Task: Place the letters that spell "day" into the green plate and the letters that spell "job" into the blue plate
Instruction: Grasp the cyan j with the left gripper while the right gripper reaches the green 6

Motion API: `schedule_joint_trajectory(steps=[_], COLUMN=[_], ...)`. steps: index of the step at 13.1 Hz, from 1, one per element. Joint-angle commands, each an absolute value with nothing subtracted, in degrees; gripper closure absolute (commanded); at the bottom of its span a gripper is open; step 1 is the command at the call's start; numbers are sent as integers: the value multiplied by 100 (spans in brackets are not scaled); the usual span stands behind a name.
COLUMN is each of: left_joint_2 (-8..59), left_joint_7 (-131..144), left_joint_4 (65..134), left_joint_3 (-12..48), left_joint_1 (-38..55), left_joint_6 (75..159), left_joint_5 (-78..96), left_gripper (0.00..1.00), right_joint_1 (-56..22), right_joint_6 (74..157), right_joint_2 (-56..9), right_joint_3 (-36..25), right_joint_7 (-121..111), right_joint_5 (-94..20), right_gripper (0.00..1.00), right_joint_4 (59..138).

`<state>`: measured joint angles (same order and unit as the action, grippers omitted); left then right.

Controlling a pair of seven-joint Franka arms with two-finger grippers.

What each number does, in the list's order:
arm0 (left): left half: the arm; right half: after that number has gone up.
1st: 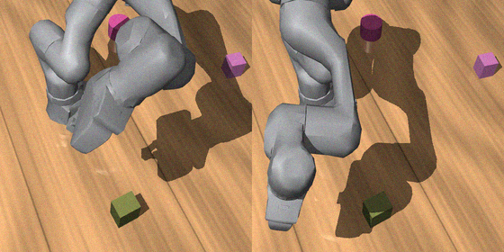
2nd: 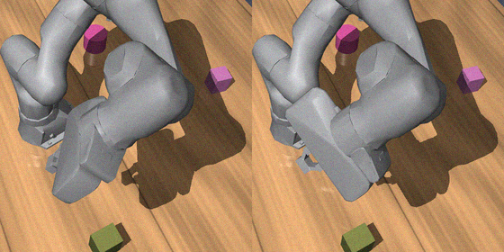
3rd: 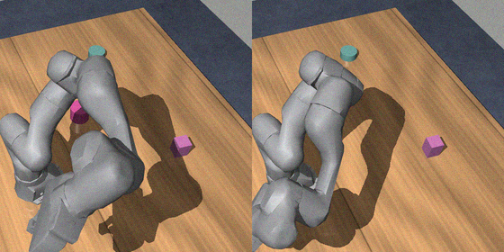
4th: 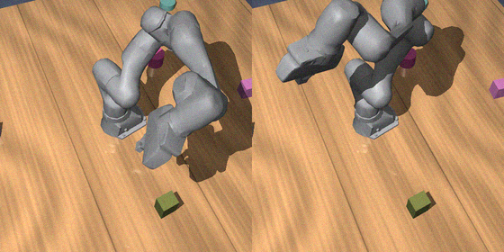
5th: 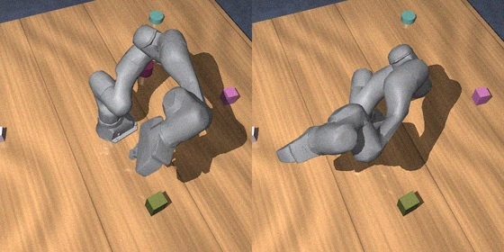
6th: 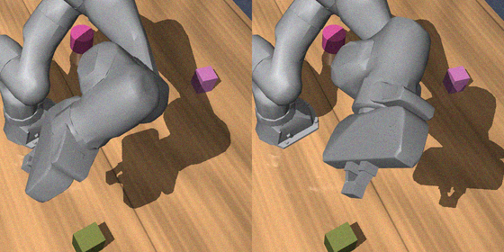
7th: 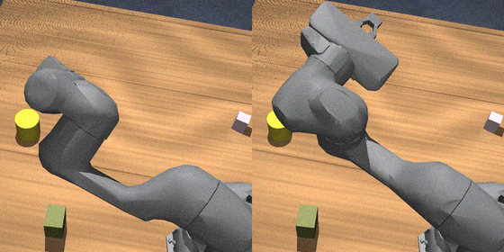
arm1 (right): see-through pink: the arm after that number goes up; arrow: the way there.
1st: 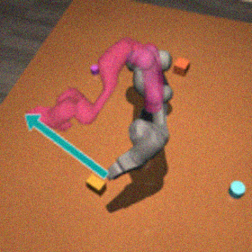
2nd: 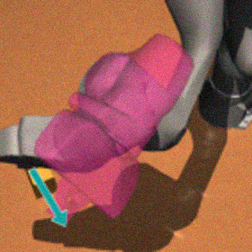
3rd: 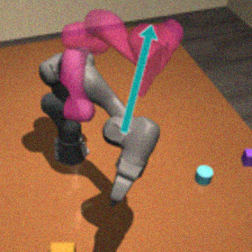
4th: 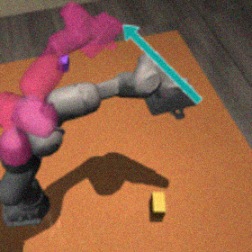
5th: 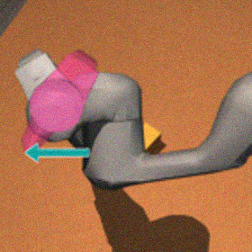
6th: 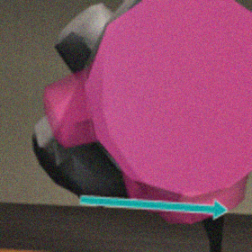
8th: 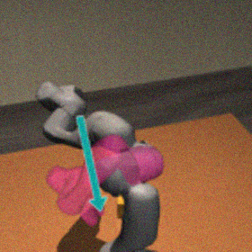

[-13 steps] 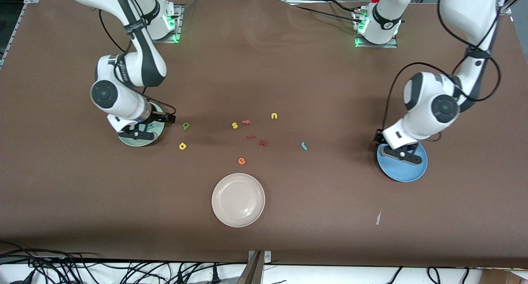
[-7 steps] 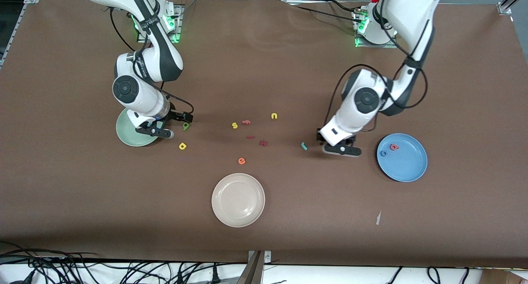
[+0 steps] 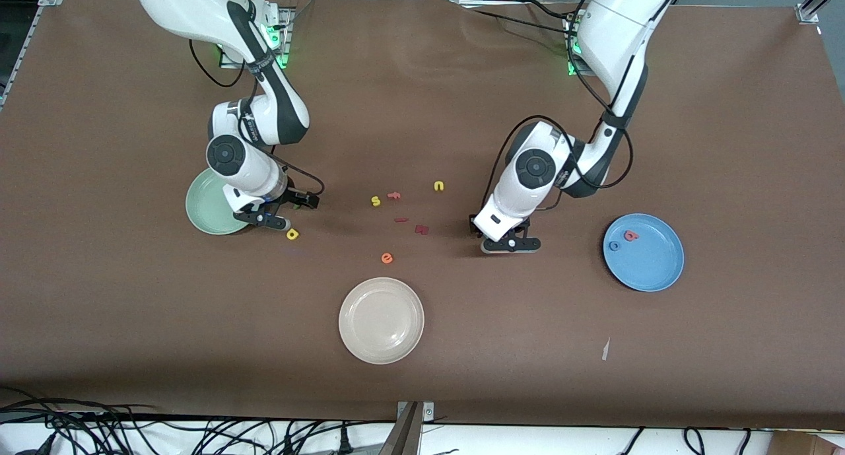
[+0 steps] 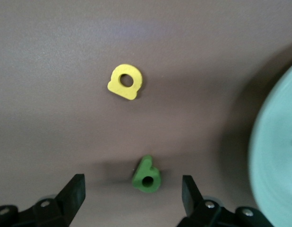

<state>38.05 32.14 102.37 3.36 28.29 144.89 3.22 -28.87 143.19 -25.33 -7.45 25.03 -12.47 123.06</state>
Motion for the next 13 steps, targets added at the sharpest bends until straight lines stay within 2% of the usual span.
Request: schedule_joint_trajectory(steps=[1,2,5,7,12,13], left_joint_2=[3964,3973,4017,4043,4078,4078], left_joint_7=[3349,3349,3340,3331,3270,3270], left_joint_4=[10063,10063,10081,10081,10081,10081], left_joint_3=[246,246,237,229,185,176], left_joint_1=[3006,3006,3006,3006,3006,2997], left_joint_6=[14555,14555,14555,14563,14563,14563], left_joint_5=[422,396,387,387,378,334], left_gripper=[39,39,40,52,91,92], right_joint_1=[-2936,-2936,-2935,-2927,-2909,-2909], right_joint_6=[14431,14440,14519,14555,14660,14660], right_joint_2=[-2531,-2549,-2584,-2610,-2646,-2646], right_joint_3=[-729,-738,-730,-738,-738,-747], right_joint_7=[2619,2619,2619,2610,2610,2602], right_joint_5=[-1345,-1345,-1345,-1345,-1345,-1345], right_gripper=[13,18,39,45,46,46], right_joint_4=[12340,12357,12384,12384,12366,12366])
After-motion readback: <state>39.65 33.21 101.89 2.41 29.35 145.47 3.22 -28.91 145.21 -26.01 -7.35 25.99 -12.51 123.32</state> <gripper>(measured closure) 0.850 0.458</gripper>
